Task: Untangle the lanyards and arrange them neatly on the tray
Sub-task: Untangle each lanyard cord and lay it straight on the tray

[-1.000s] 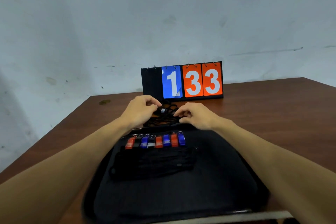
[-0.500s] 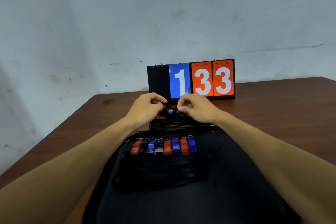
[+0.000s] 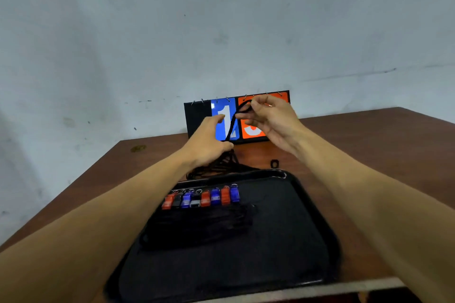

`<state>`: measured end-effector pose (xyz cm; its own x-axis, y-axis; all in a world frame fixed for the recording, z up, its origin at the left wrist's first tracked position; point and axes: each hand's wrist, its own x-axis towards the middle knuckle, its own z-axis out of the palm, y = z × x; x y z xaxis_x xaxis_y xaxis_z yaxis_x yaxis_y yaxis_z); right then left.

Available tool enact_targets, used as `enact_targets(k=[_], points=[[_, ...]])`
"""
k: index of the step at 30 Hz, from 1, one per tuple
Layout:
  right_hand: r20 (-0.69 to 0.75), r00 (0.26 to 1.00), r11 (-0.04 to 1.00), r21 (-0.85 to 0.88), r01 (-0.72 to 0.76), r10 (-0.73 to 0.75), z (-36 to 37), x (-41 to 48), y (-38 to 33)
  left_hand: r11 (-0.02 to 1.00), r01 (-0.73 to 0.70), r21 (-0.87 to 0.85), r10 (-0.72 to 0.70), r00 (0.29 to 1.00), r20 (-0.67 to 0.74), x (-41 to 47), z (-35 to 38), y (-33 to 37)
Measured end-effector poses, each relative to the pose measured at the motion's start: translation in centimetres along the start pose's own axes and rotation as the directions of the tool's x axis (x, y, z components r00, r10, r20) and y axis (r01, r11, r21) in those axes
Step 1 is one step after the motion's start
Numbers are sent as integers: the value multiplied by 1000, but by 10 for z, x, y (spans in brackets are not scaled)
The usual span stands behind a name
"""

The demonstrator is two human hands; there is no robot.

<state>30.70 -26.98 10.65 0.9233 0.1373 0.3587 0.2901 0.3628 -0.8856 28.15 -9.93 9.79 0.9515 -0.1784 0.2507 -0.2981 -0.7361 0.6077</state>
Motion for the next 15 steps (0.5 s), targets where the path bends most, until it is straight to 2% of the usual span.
enact_targets(k=[5,9,12,15], points=[[19,1000,954,300,12,-19,-16,-13,-19,1000,3,-29,-2,999,34,6,19,21],[-61,998,879,473,58,-33,-34,-22,-32,998,51,-46,-50,998,34,11,30,26],[-149,989,859,505,85,-10,-47,-27,-33,992,76,-104,-78,997,-19,14,28,25],[-232,973,912,402,79,18,-54,-31,-30,987,63,-145,-74,994,-76,16,23,26]])
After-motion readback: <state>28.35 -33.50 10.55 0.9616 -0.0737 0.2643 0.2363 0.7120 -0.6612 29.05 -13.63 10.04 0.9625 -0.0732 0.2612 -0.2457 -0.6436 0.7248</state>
